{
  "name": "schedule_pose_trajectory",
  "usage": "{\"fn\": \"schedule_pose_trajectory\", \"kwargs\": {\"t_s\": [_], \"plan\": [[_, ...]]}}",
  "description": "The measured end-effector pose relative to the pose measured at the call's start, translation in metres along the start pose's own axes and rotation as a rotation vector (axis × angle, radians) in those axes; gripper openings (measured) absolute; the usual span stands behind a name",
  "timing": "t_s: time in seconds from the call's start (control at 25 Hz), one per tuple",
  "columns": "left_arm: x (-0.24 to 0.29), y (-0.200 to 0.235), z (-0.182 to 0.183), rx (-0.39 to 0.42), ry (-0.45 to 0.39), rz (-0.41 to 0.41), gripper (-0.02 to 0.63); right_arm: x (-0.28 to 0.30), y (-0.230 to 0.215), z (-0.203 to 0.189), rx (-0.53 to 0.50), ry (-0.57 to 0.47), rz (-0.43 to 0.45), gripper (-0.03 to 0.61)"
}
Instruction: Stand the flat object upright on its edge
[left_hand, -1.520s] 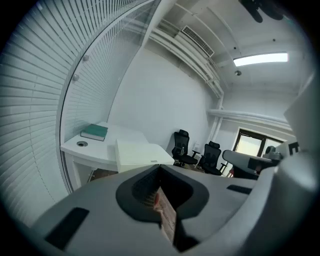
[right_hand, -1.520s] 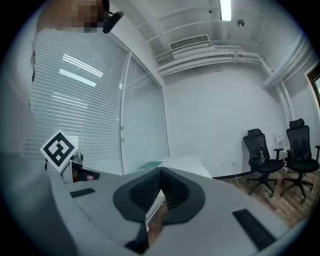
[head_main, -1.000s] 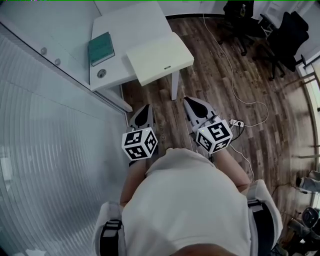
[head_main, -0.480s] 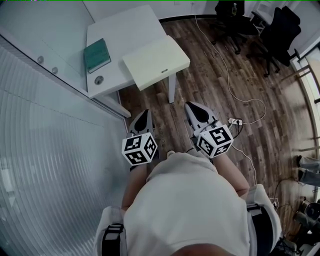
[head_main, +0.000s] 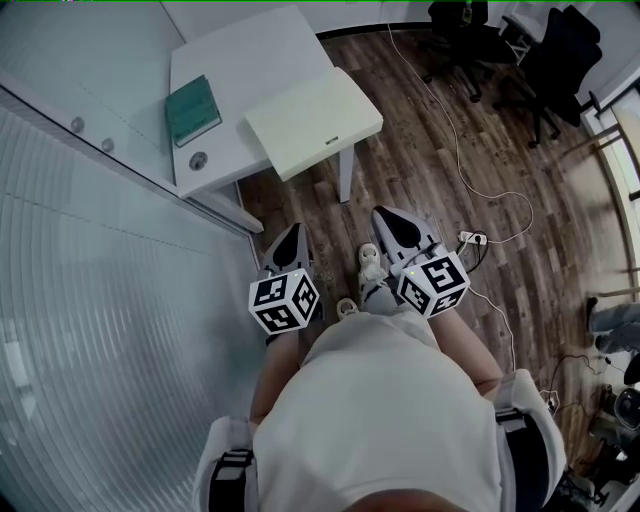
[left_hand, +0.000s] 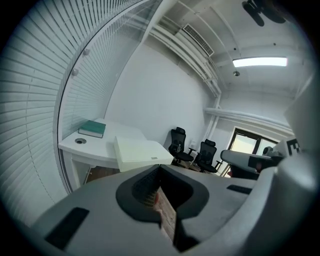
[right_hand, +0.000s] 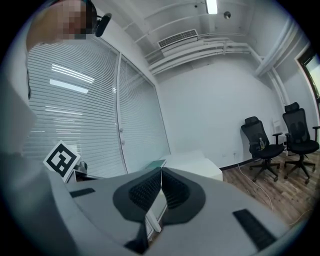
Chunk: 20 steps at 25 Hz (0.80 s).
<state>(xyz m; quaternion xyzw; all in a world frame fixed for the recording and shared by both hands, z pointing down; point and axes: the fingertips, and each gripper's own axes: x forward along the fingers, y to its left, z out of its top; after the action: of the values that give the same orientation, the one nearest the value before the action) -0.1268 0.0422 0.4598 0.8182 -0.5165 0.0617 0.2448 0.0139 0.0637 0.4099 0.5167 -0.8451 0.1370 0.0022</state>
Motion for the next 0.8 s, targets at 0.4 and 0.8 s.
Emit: {"fn": "schedule_pose_trajectory", "kwargs": {"t_s": [0.4, 0.8], "plan": [[0.028, 0.023, 0.012, -0.006, 0.011, 0.050, 0.020, 0.047, -0.016, 0.006, 0.010, 0.008, 0.034, 0.018], [0.086, 0.029, 0.047, 0.024, 0.012, 0.042, 0.020, 0.098, -0.061, 0.025, 0.029, -0.013, 0.014, 0.018]]}}
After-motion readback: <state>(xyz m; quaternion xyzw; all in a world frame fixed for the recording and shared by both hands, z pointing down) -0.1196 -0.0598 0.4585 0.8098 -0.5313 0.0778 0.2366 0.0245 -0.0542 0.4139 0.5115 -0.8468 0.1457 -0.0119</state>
